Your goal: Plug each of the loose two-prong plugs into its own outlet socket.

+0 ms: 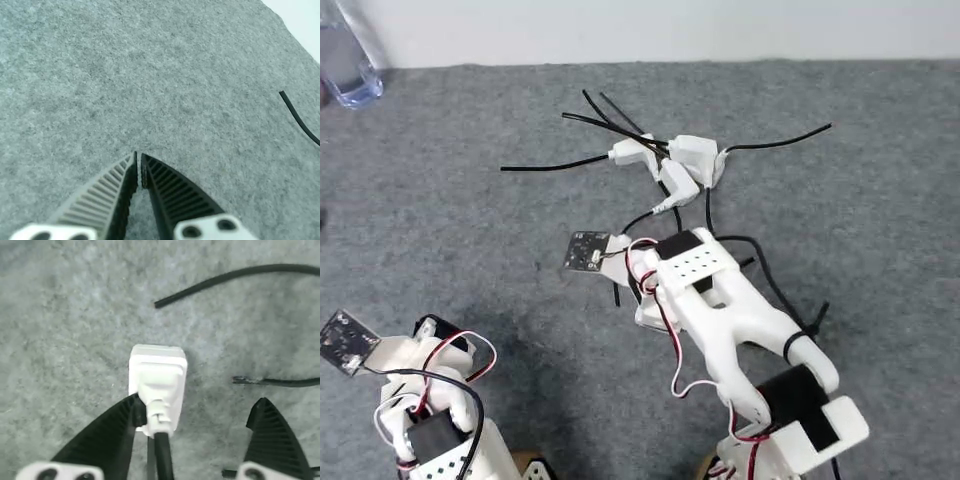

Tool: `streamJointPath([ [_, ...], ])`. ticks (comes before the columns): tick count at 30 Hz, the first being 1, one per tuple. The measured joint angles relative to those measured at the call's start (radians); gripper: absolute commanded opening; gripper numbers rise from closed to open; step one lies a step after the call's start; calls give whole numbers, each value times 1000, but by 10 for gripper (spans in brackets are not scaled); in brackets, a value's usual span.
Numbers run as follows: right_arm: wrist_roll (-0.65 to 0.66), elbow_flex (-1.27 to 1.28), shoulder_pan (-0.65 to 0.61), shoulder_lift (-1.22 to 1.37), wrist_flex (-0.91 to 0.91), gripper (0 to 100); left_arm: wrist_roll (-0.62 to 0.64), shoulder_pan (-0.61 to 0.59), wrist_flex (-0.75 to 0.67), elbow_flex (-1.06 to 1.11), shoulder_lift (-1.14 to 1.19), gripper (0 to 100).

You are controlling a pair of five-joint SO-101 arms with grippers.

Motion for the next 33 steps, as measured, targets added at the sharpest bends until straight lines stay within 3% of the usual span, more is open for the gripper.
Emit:
streamJointPath([
  [14, -121, -84, -48, 51, 236, 322, 0, 0, 0, 0, 0, 15],
  [22, -106, -91, -46, 55, 212, 318, 0, 0, 0, 0, 0, 15],
  [29, -66, -29, -18, 55, 55, 311, 0, 0, 0, 0, 0, 15],
  [33, -51, -26, 11, 55, 25, 128, 0, 0, 0, 0, 0, 15],
])
